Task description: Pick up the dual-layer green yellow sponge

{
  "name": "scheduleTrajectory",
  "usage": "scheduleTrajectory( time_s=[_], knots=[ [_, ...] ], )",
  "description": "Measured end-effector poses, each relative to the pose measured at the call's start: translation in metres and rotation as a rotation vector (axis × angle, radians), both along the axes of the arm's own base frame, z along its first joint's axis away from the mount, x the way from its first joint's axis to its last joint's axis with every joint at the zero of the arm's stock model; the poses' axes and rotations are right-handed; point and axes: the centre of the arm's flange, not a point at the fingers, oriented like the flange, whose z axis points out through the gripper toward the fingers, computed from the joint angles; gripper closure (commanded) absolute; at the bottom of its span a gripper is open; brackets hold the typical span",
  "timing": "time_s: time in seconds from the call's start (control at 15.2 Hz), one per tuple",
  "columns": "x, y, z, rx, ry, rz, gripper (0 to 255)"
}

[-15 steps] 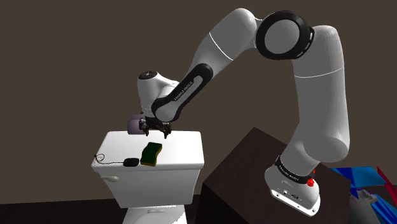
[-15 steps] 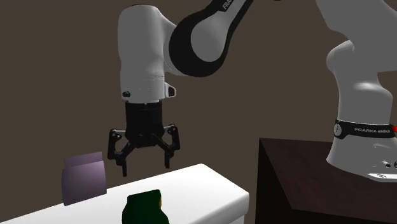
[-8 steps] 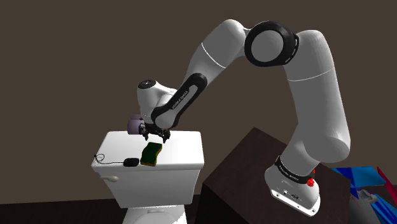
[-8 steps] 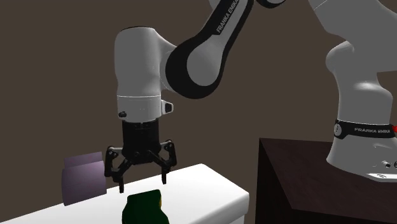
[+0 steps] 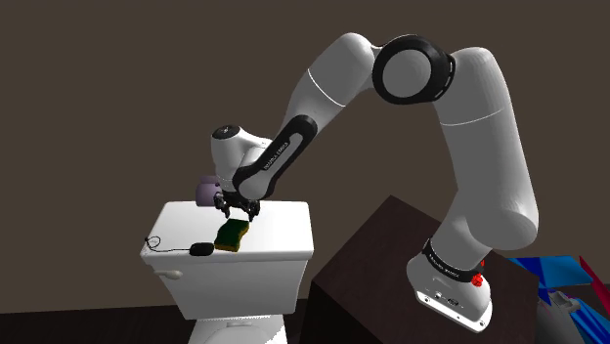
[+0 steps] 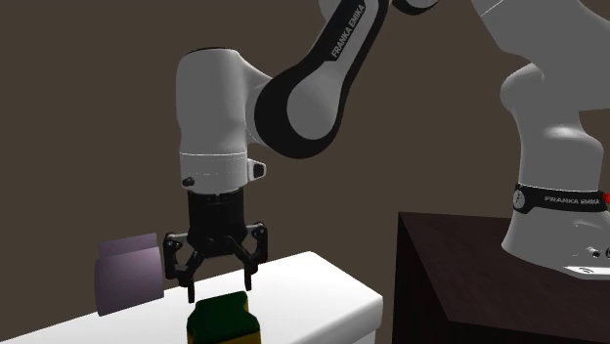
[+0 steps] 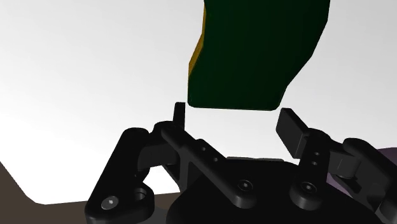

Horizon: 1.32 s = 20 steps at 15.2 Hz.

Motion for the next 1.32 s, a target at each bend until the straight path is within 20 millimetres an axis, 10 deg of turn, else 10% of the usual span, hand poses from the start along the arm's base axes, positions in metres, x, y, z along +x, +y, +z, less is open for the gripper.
scheduleTrajectory(
  time_s=[1.32],
  knots=[
    [0.0, 0.001, 0.075, 0.0, 0.0, 0.0, 255]
  ],
)
